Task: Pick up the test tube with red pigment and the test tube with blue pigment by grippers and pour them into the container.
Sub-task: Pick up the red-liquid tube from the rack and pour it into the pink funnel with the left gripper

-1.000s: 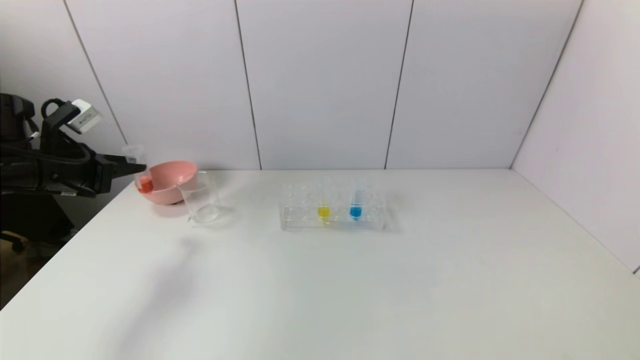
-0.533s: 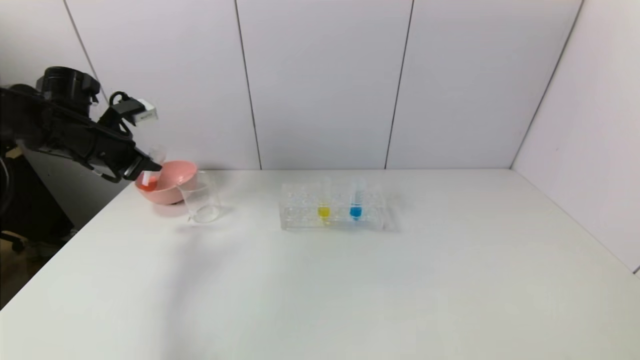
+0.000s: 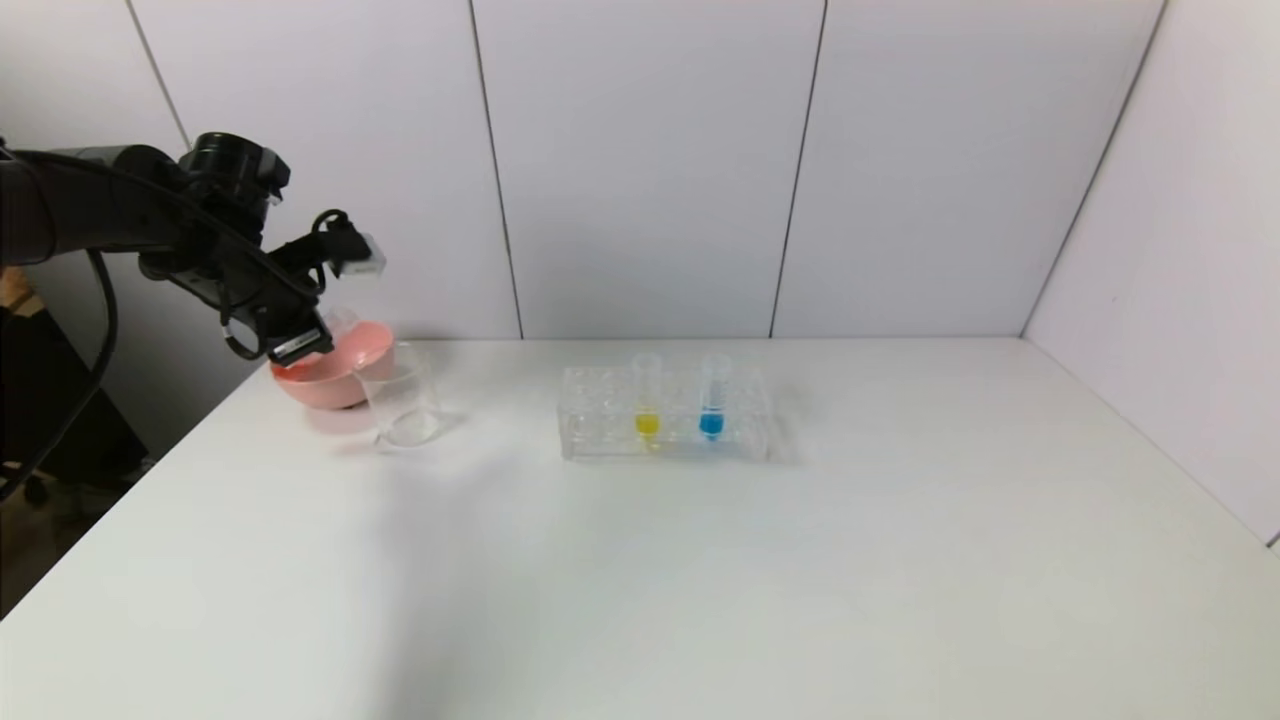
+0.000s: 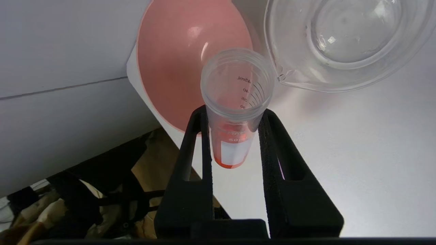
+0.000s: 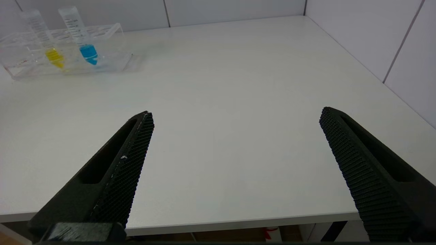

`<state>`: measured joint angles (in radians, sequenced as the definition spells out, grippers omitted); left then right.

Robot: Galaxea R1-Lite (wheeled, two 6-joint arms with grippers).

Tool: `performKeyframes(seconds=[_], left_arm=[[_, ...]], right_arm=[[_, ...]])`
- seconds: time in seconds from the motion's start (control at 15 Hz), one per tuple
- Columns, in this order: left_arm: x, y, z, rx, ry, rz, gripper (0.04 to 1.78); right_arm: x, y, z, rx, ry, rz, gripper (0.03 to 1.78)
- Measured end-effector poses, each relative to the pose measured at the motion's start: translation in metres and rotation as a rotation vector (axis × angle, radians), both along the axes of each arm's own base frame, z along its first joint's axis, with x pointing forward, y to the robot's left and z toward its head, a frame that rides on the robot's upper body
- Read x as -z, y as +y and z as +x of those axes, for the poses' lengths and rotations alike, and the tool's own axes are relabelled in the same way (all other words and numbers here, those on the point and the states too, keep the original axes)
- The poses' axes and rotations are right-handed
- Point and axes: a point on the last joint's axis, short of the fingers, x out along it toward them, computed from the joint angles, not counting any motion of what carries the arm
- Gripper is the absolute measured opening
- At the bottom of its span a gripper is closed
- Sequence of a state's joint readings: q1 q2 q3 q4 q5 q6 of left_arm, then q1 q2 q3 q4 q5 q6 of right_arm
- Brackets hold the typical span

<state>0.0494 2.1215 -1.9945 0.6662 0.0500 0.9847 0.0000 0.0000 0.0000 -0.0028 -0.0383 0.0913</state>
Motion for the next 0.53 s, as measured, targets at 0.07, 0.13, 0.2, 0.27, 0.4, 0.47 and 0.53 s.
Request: performKeyframes(seconds=[0.07,0.13,0.2,0.27,0.4,0.47,0.53], left_arm=[[-0.001,-0.004,0.001,0.017,-0.01,0.033,0.43],[-0.002,-0.009,0.002,0.025,-0.022,0.063,0.43],[-0.005,-0.014,0.003,0.027,-0.039,0.098,0.43],[-0.006,-0.018,0.004,0.027,-0.048,0.134,0.43],[-0.008,-0.027,0.004,0.025,-0.056,0.19,0.43],[-0.009,-0.03,0.004,0.025,-0.057,0.205,0.43],[-0.009,-0.034,0.004,0.028,-0.057,0.216,0.43]], right_arm=[[0.0,0.0,0.0,0.0,0.0,0.0,1.77],[0.0,0.0,0.0,0.0,0.0,0.0,1.77],[0.0,0.0,0.0,0.0,0.0,0.0,1.77],[0.0,0.0,0.0,0.0,0.0,0.0,1.77],[0.0,0.0,0.0,0.0,0.0,0.0,1.77],[0.0,0.0,0.0,0.0,0.0,0.0,1.77],[0.0,0.0,0.0,0.0,0.0,0.0,1.77]])
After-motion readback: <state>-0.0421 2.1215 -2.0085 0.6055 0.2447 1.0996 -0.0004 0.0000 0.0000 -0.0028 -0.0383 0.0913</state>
